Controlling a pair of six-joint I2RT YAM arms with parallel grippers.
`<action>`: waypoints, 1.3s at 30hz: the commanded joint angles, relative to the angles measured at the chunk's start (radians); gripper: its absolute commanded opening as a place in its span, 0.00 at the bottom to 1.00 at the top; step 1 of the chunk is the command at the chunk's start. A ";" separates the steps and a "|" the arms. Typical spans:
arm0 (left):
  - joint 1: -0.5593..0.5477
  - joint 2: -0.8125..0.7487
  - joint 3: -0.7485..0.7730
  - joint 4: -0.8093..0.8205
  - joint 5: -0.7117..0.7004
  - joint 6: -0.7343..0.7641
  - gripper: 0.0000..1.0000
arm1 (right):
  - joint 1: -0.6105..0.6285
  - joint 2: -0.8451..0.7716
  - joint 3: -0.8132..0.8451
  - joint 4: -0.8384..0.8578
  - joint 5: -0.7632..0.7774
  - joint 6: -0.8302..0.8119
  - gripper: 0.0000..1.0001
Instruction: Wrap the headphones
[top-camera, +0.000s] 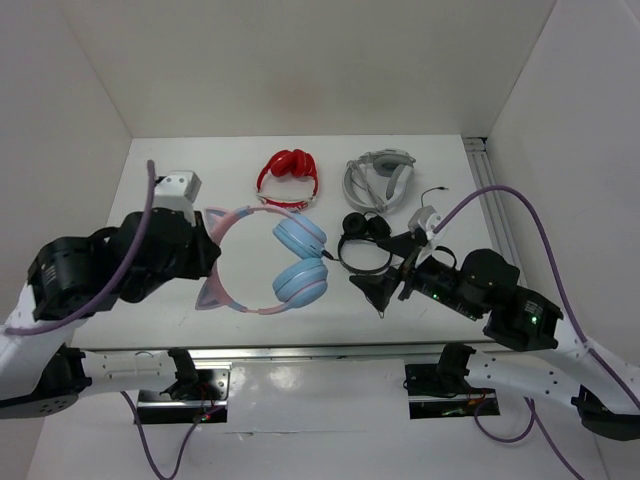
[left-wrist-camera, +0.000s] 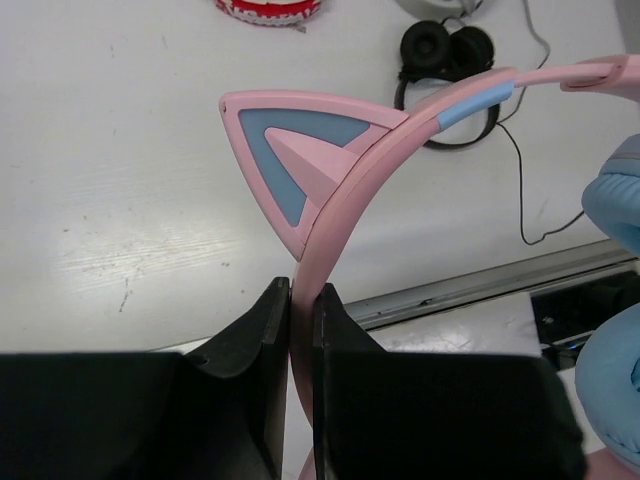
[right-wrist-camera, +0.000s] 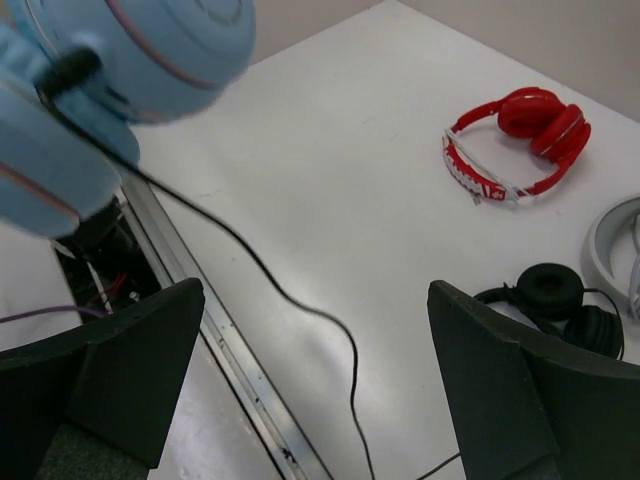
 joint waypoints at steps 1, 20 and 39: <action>0.003 0.047 0.068 0.031 0.005 0.001 0.00 | -0.002 0.041 -0.040 0.200 0.052 -0.050 1.00; 0.003 -0.051 0.206 0.188 0.142 -0.022 0.00 | -0.002 0.057 -0.329 0.473 0.149 0.071 0.48; 0.003 -0.009 0.206 0.084 -0.386 -0.252 0.00 | -0.002 0.085 -0.489 0.507 0.212 0.202 0.00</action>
